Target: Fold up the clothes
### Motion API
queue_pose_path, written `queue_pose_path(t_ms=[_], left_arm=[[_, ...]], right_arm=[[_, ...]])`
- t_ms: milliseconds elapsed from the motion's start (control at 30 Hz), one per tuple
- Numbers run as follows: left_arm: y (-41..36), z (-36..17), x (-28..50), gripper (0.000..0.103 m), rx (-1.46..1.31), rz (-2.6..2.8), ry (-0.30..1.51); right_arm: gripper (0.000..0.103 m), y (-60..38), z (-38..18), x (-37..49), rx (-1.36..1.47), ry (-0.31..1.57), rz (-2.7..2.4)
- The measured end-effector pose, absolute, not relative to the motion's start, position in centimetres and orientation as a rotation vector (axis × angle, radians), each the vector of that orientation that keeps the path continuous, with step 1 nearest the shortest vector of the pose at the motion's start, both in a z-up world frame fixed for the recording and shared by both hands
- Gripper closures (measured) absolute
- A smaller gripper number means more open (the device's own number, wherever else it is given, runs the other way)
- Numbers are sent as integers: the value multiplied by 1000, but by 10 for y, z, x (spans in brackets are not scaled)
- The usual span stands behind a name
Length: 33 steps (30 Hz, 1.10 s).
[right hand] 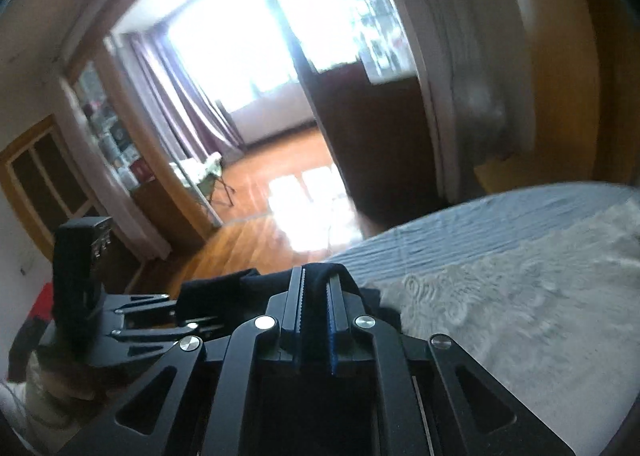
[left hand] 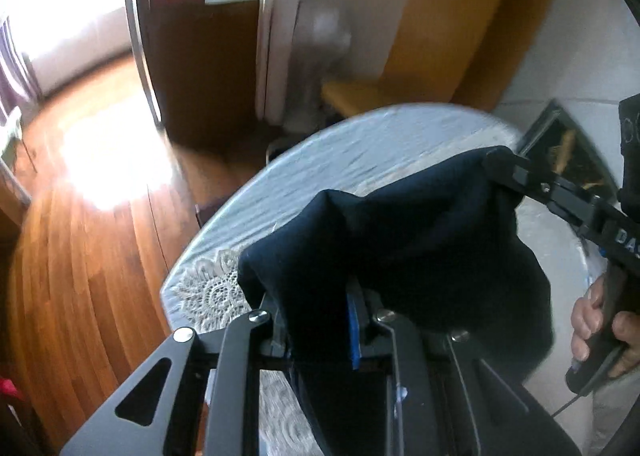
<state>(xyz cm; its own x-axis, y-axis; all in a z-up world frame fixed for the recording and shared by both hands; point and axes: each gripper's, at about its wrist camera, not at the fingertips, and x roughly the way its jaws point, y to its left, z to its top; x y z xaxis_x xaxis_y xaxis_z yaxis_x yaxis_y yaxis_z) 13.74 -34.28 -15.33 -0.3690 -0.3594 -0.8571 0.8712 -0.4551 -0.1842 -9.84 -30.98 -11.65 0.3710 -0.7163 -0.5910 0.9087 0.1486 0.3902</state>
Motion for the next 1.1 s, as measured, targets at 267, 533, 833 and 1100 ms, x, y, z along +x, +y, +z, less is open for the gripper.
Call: queue_pose_path(t_ms=[267,533,833,1100], left_arm=[[-377,-193,153,12,1068,-1872,922],[-328,-140,155,11,1058,-1970,798],[-251,-131,114,8,1258,-2147,664],[-247,-108,68,8,1354,-2316,462]], right_arm=[[82,-378,-206,-124,1062,352,-1231],[67,-309,-136,-136,951,317,-1310],[65,-157,-121,-128,1026,390,-1559],[69,-99,-118,-125,1157,180,-1669]])
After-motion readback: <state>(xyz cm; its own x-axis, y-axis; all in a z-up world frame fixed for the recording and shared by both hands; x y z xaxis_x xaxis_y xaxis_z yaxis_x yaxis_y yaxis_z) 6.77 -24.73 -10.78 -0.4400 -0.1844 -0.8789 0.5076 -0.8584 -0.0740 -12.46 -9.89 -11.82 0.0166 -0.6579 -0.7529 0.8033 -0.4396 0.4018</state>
